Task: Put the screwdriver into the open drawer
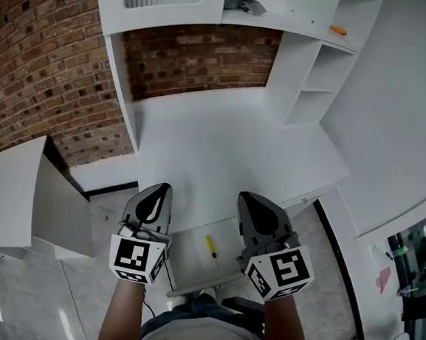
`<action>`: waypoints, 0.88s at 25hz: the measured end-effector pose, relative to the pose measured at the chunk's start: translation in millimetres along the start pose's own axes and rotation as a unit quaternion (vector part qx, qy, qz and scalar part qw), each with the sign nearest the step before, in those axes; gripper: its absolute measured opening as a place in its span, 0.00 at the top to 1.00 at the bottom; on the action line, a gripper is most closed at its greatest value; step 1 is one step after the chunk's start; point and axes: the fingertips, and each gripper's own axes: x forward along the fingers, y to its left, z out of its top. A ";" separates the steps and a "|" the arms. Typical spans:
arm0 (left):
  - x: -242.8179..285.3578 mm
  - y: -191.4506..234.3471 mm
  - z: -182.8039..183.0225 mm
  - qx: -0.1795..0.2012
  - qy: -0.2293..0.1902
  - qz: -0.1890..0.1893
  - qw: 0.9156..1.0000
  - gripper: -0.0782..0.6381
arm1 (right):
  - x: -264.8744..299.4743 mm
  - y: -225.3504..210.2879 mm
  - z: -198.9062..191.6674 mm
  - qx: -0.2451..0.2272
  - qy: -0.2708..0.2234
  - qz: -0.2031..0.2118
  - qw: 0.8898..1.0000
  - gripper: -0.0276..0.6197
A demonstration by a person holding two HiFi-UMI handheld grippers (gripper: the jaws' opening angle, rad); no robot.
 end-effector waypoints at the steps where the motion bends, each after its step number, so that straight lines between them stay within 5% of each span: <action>1: -0.8 -0.9 1.6 0.002 -0.002 -0.001 1.000 0.87 | -1.4 0.9 1.1 -0.010 -0.001 -0.002 1.000 0.94; 14: -22.7 4.3 25.1 0.006 -0.033 0.015 0.999 0.87 | -19.4 11.6 15.7 -0.070 -0.021 -0.023 0.997 0.95; 22: -39.2 -5.3 37.8 -0.009 -0.065 -0.007 0.998 0.87 | -27.6 21.0 17.5 -0.090 -0.021 -0.032 0.995 0.95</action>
